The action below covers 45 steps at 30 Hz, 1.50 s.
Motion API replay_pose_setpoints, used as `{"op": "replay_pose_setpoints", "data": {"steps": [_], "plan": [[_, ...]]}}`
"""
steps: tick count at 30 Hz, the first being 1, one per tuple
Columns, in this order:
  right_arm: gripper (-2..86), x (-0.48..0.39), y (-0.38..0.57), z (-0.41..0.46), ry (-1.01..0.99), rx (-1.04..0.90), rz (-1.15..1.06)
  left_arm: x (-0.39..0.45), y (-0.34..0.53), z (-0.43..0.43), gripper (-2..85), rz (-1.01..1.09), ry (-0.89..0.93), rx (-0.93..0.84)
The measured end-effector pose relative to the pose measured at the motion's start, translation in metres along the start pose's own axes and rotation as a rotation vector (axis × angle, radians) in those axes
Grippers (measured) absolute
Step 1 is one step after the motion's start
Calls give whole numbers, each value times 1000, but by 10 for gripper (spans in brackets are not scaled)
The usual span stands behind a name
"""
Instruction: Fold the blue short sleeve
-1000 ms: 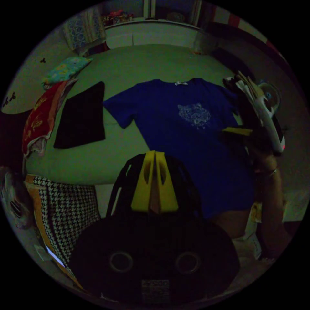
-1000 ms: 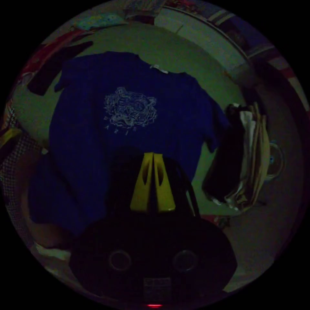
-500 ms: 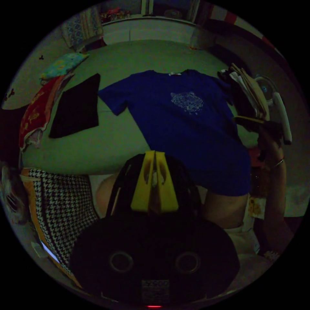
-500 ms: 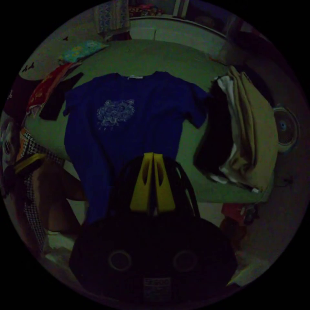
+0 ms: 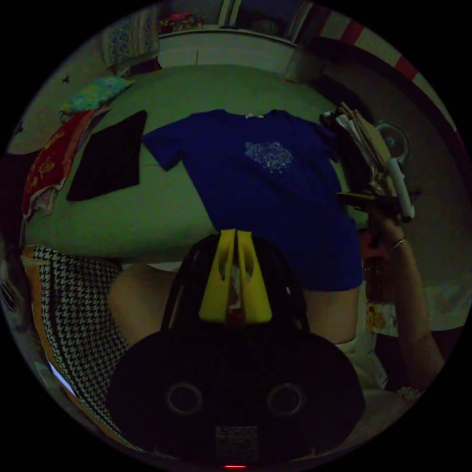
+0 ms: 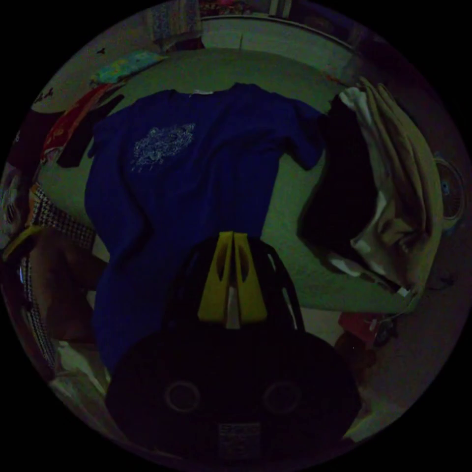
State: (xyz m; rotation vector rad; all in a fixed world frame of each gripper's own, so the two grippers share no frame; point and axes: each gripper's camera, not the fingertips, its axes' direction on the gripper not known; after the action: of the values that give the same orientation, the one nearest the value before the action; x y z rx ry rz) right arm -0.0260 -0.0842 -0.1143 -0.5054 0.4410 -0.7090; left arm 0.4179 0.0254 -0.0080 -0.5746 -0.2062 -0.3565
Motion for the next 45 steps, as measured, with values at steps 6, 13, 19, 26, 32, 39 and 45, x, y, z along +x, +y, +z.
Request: {"op": "replay_pose_setpoints", "data": {"steps": [6, 13, 19, 26, 32, 39, 45], "plan": [[-10, -37, -19, 10, 113, 11, -32, -42, 5, -12, -1, -17, -6, 38], [-10, -68, -64, 22, 134, -60, -42, -117, -6, -8, 5, -64, -10, 38], [-8, -90, -107, 29, 99, -85, -90, -187, -51, 11, 46, -52, -3, 86], [33, -131, -185, 3, 1, 97, -150, -268, -116, 42, 81, -42, 27, 111], [127, -215, -302, -13, -171, 340, -257, -328, -154, 56, 103, -61, 143, 174], [133, -335, -449, 25, -311, 226, -370, -387, -191, 48, 107, -90, 112, 228], [132, -422, -538, 53, -336, 105, -474, -443, -200, 55, 118, -87, 167, 157]]}}
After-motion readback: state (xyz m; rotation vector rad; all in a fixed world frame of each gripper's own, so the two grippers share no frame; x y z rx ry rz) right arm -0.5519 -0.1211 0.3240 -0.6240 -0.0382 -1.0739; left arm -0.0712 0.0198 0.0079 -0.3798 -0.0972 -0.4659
